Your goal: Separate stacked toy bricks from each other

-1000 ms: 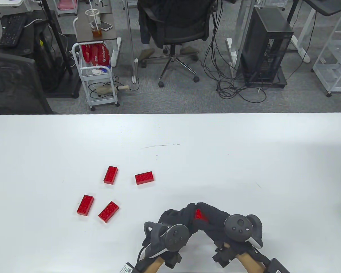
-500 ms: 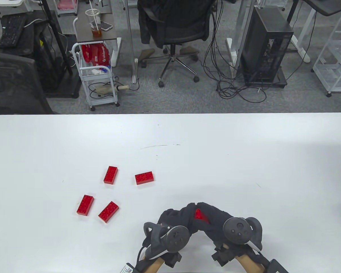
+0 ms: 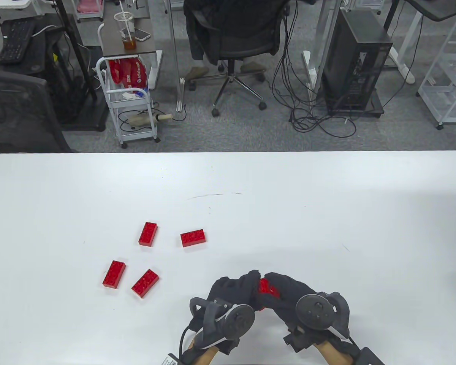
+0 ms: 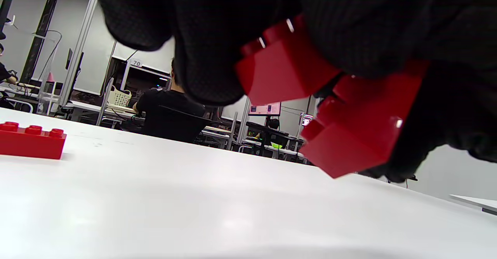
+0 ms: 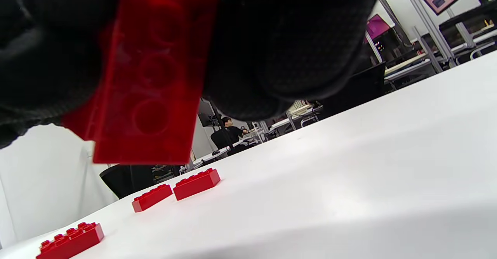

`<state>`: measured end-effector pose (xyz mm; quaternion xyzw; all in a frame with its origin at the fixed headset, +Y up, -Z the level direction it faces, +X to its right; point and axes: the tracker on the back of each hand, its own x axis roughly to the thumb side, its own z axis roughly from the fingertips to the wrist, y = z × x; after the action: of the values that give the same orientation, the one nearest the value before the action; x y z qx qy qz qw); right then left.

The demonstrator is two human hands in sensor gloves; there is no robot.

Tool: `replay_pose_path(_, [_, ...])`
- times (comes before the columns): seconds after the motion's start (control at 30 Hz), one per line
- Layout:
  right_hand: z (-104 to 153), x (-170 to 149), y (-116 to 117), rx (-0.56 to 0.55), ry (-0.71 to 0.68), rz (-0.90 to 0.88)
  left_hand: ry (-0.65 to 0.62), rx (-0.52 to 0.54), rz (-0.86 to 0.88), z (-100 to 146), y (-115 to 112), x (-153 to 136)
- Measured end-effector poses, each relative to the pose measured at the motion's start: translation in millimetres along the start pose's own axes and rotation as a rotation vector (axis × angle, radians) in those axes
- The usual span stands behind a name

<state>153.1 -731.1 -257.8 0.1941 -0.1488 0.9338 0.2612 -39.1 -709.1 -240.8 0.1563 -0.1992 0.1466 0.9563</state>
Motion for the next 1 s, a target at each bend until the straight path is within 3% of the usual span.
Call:
replay_pose_path(0.1, [0,-2,2,0.003,-0.007,0.017,0.042,-0.038,-0.105,-2,-1,-10])
replay_pose_path(0.33, [-1,-8,1,0.007,0.008,0.012,0.202,-0.123,-0.158,-8,1,-48])
replay_pose_path(0.6, [-2,-8,-1,0.01,0.008,0.012,0.357,-0.145,-0.144,-8,9,-85])
replay_pose_path(1.0, [-3,-8,-2,0.01,0.005,0.022,0.448,-0.266,-0.186,-9,-5,-111])
